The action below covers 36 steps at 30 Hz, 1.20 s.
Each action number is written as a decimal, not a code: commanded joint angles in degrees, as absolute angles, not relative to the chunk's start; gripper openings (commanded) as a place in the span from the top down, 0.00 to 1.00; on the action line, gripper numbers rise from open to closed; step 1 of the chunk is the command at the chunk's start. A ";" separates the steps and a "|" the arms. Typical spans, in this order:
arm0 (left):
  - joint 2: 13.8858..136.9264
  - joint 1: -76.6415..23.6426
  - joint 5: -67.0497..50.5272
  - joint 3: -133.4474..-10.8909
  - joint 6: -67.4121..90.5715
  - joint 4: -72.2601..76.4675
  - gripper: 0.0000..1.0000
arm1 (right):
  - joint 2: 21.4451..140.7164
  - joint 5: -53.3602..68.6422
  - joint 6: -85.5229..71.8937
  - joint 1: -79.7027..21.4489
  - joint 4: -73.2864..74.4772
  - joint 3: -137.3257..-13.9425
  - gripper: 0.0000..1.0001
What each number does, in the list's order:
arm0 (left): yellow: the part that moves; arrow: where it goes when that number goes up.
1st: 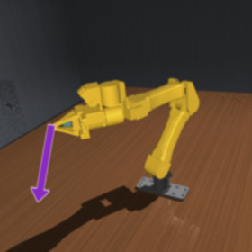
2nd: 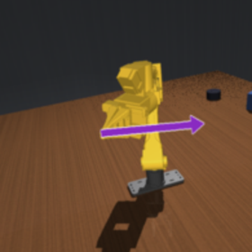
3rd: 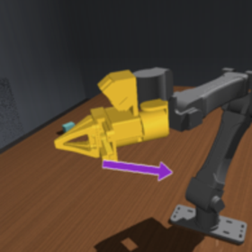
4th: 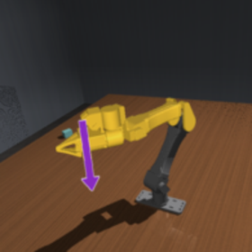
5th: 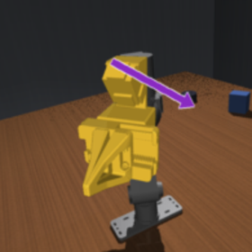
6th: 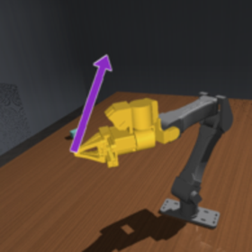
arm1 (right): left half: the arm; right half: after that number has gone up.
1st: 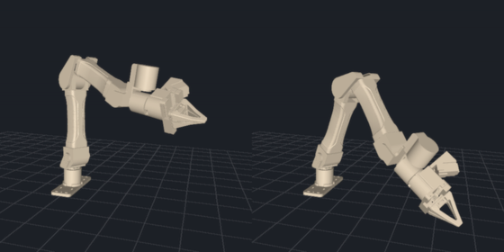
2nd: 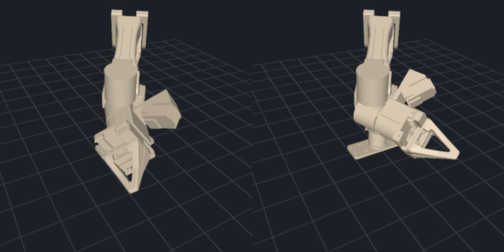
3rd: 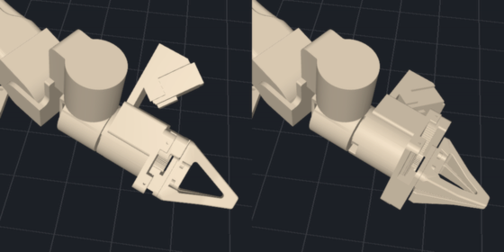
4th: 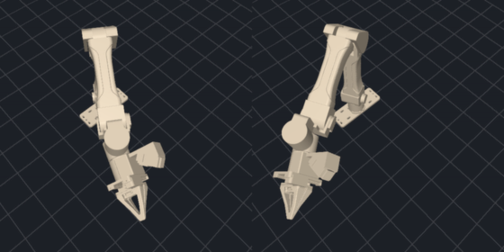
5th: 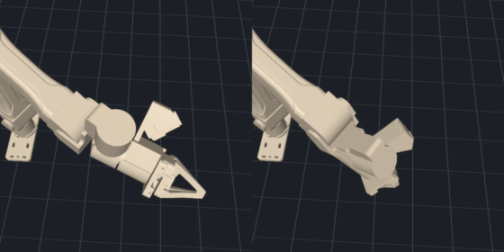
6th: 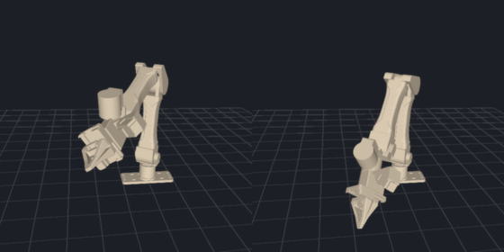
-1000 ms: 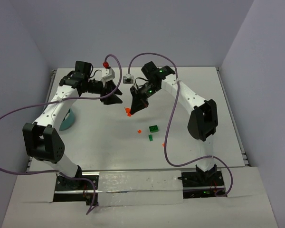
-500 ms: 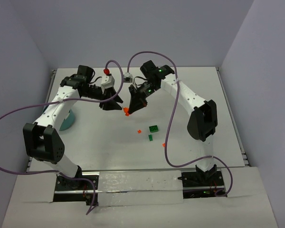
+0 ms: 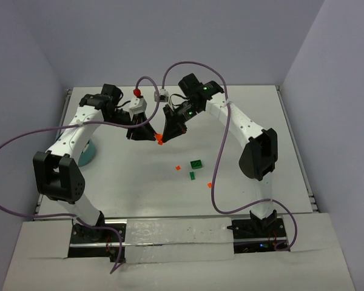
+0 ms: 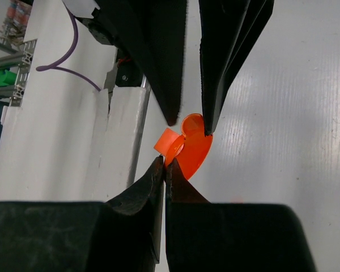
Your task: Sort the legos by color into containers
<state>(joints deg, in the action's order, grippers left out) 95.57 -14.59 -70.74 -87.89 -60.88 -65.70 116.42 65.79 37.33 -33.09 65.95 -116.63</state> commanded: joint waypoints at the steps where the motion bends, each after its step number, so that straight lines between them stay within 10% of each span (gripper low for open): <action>1: 92.77 -14.94 -72.33 -86.92 -58.01 -59.90 0.72 | 116.28 66.49 38.14 -34.01 65.48 -119.09 0.99; 10: 90.88 -14.94 -72.06 -85.96 -57.21 -59.67 1.00 | 117.25 66.27 35.23 -34.01 63.19 -119.89 0.88; 21: 86.92 -9.40 -66.88 -84.32 -69.07 -76.34 1.00 | 116.04 62.87 26.59 -32.99 55.49 -118.13 0.02; 36: 74.69 11.99 -39.25 -79.44 -70.25 -79.27 1.00 | 114.27 59.43 27.14 -28.65 53.27 -111.92 0.00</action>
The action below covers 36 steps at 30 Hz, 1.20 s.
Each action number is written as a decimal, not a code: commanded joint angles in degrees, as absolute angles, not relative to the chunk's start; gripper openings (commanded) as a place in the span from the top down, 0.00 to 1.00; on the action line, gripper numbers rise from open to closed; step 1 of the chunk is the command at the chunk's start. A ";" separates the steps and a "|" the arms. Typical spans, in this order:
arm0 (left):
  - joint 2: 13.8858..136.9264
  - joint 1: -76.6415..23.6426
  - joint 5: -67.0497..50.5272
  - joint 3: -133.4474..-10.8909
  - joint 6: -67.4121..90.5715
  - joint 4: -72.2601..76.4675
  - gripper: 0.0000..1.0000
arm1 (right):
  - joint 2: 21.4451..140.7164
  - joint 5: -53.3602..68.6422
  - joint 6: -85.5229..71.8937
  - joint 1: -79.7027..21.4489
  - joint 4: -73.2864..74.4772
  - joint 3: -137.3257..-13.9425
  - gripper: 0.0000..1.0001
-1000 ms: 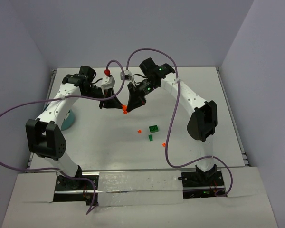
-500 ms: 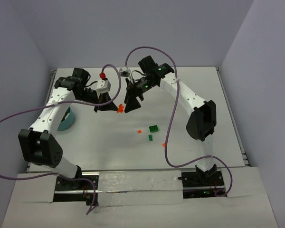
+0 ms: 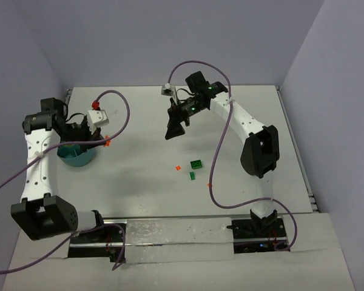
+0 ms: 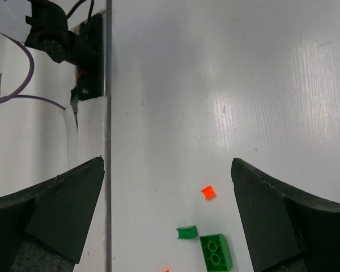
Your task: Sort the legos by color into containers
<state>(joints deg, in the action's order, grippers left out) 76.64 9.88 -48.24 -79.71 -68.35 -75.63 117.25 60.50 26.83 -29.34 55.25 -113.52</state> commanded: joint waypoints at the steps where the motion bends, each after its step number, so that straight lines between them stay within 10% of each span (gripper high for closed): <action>1: 74.89 12.34 -38.70 -79.93 -69.63 -79.22 1.00 | 114.08 59.35 27.16 -28.59 53.02 -111.29 0.00; 12: 85.36 20.91 -35.96 -90.49 -64.12 -79.19 1.00 | 113.37 59.24 25.30 -28.48 51.00 -107.33 0.00; 36: 72.93 47.76 -65.11 -71.06 -37.44 -75.45 1.00 | 110.77 59.15 24.18 -28.48 48.43 -101.13 0.00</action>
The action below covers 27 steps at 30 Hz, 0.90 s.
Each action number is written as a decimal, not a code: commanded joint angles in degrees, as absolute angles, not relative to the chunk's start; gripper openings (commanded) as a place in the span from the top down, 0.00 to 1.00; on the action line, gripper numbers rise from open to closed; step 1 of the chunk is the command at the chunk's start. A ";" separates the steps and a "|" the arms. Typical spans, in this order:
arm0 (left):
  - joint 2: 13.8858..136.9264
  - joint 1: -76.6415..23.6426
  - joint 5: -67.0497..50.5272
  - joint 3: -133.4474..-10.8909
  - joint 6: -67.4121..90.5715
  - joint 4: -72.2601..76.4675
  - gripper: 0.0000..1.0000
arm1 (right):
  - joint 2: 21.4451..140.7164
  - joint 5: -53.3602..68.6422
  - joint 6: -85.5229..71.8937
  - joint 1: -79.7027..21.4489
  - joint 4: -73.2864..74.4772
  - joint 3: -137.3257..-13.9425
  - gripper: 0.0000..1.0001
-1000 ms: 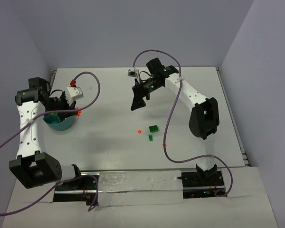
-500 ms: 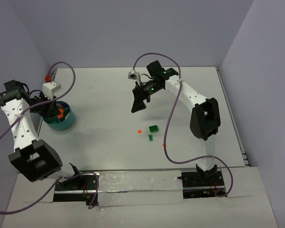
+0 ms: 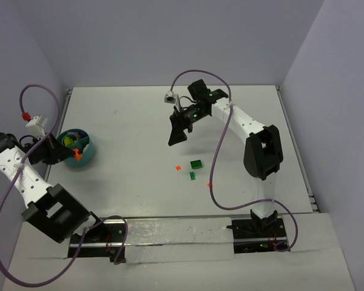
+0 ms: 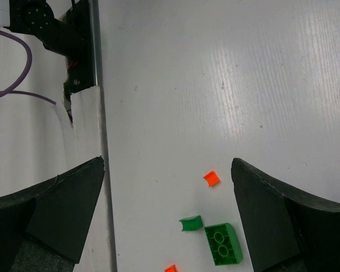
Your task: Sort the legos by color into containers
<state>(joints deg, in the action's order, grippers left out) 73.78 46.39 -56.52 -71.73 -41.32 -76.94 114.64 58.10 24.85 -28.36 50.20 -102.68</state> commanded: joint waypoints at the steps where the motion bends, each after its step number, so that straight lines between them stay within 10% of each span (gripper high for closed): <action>1: 73.41 48.12 -65.76 -70.47 -35.89 -73.24 1.00 | 110.59 59.15 24.09 -28.48 47.81 -100.69 0.00; 27: 73.51 52.00 -55.28 -58.83 -5.92 -32.03 1.00 | 111.94 60.21 23.54 -27.95 44.19 -96.19 0.00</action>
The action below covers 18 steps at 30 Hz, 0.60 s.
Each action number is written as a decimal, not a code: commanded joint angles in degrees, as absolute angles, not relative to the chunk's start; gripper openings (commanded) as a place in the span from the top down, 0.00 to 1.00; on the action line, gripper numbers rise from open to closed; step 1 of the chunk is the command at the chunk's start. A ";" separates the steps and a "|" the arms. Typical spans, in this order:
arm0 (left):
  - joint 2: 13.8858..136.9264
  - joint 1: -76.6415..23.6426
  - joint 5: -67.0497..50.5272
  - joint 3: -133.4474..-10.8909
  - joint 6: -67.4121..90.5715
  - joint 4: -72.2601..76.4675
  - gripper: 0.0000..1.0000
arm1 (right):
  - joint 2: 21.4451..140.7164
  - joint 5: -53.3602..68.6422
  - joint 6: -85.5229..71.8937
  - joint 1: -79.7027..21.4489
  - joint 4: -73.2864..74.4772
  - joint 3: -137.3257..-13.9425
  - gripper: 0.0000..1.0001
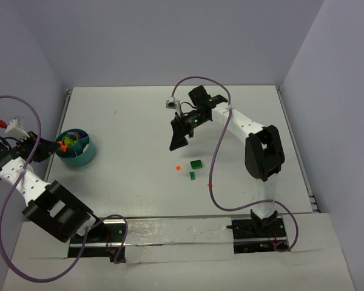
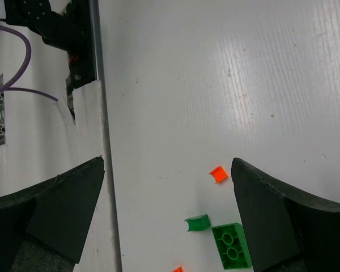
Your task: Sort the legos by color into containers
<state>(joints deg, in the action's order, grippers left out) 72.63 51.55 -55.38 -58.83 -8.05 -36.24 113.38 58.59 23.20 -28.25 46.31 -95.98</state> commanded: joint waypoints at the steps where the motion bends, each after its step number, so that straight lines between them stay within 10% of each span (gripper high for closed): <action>1: 73.89 51.98 -55.48 -58.61 -5.70 -31.80 1.00 | 112.07 60.25 23.37 -27.95 44.03 -96.06 0.00; 18: 75.00 51.94 -56.74 -52.98 -2.32 -25.64 1.00 | 111.23 59.63 23.25 -27.60 43.73 -93.44 0.00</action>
